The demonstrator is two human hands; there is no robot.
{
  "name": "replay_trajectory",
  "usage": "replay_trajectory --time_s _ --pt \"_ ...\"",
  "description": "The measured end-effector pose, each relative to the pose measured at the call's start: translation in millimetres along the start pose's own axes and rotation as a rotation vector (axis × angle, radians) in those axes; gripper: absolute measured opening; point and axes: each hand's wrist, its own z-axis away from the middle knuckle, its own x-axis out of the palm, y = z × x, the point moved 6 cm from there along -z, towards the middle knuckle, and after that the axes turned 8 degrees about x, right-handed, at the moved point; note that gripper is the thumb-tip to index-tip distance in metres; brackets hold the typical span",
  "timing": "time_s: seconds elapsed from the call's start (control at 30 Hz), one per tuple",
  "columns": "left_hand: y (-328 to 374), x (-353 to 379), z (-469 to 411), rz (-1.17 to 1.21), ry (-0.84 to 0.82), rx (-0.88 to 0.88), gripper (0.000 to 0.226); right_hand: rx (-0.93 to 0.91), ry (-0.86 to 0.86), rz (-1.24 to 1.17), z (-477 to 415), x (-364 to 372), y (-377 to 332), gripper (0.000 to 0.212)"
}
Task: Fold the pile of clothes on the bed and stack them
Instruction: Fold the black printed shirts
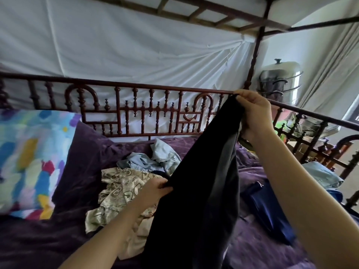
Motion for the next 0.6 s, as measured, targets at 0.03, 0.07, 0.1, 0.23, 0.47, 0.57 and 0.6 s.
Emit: replay_trajectory --time_s 0.03,0.07,0.1,0.23,0.47,0.57,0.6 --pt "1.9 -17.1 -2.8 -0.004 0.082 0.014 0.048 -0.005 0.034 0.007 -7.3 -9.9 2.7 0.028" --pt "6.8 -34.6 -6.5 -0.032 0.153 0.015 0.045 -0.012 0.08 0.015 -15.9 -21.8 6.4 0.029" --pt "15.0 -50.6 -10.0 -0.056 0.218 0.014 0.034 -0.014 0.127 0.022 -24.9 -34.4 11.6 0.029" --pt "74.8 -94.9 -21.6 -0.093 0.435 0.162 0.016 0.039 0.302 0.043 -57.1 -87.9 51.2 0.029" --pt "33.1 -53.6 -42.8 -0.291 0.324 0.06 0.016 0.263 0.512 0.294 -69.1 -159.0 179.6 0.025" --pt "-39.2 -27.7 -24.2 -0.309 0.229 -0.167 0.024 0.594 0.488 0.627 -38.3 -194.3 278.4 0.023" --pt "-62.2 -21.0 -12.9 -0.3 0.214 -0.242 0.026 0.689 0.413 0.765 -23.8 -197.9 304.7 0.024"
